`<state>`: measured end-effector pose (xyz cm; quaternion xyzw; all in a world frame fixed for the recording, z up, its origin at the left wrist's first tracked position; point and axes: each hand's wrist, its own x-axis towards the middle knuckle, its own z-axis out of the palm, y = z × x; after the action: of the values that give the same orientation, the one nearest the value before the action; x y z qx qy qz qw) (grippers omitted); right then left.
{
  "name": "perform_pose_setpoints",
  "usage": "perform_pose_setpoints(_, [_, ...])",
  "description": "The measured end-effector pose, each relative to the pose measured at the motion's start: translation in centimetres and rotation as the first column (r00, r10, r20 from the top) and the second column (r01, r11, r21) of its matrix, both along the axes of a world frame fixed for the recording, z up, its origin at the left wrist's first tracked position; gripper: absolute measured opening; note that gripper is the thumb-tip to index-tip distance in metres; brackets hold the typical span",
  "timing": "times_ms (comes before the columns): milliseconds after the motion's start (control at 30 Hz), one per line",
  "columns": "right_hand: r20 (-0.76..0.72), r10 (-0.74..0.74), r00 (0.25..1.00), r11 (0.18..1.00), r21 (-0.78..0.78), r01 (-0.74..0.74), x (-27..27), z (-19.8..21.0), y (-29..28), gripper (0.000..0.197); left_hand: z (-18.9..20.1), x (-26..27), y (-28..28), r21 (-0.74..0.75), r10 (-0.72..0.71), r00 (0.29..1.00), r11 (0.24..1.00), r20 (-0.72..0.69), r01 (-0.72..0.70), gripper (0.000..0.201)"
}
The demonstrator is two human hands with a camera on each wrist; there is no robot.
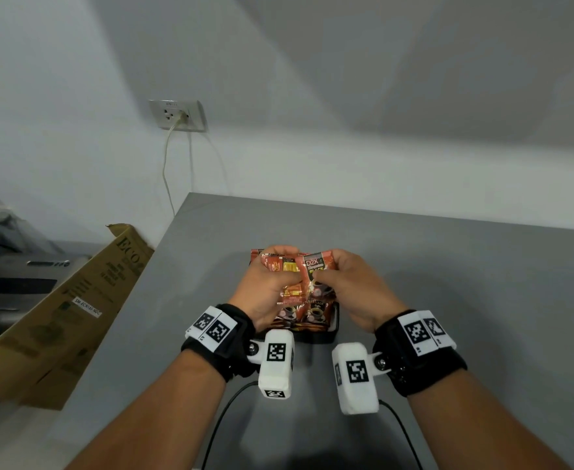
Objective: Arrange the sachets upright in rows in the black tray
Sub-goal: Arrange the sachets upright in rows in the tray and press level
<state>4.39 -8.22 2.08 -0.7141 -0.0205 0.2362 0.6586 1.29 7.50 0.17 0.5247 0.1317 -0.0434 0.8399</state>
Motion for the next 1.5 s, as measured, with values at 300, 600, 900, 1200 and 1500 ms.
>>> perform_pose_setpoints(300, [0.451, -0.001, 0.892, 0.982, -0.17, 0.086, -0.2, 0.5, -1.0, 0.02, 0.0, -0.2, 1.0, -0.169, 0.011, 0.981, 0.985, -0.195, -0.044, 0.029])
perform_pose_setpoints(600, [0.43, 0.169, 0.887, 0.943, -0.331, -0.019, -1.0, -1.2, -0.6, 0.029, -0.1, 0.3, 0.3, 0.051, 0.067, 0.984, 0.997, -0.166, -0.059, 0.03])
perform_pose_setpoints(900, [0.302, 0.052, 0.952, 0.896, -0.434, 0.089, 0.2, -2.2, -2.6, 0.023, -1.4, 0.0, 2.1, 0.386, 0.112, 0.98, 0.921, -0.164, -0.04, 0.04])
perform_pose_setpoints(1200, [0.231, 0.06, 0.971, 0.903, -0.427, 0.046, -0.8, -3.2, -2.3, 0.026, -3.5, 1.1, 1.9, 0.943, -0.202, 0.96, 0.233, -0.192, 0.237, 0.044])
perform_pose_setpoints(1500, [0.168, 0.03, 0.985, 0.904, -0.425, 0.045, -1.5, -3.7, -3.4, 0.023, -4.7, 2.3, 0.2, 0.969, -0.366, 0.897, -0.072, -0.248, 0.238, 0.049])
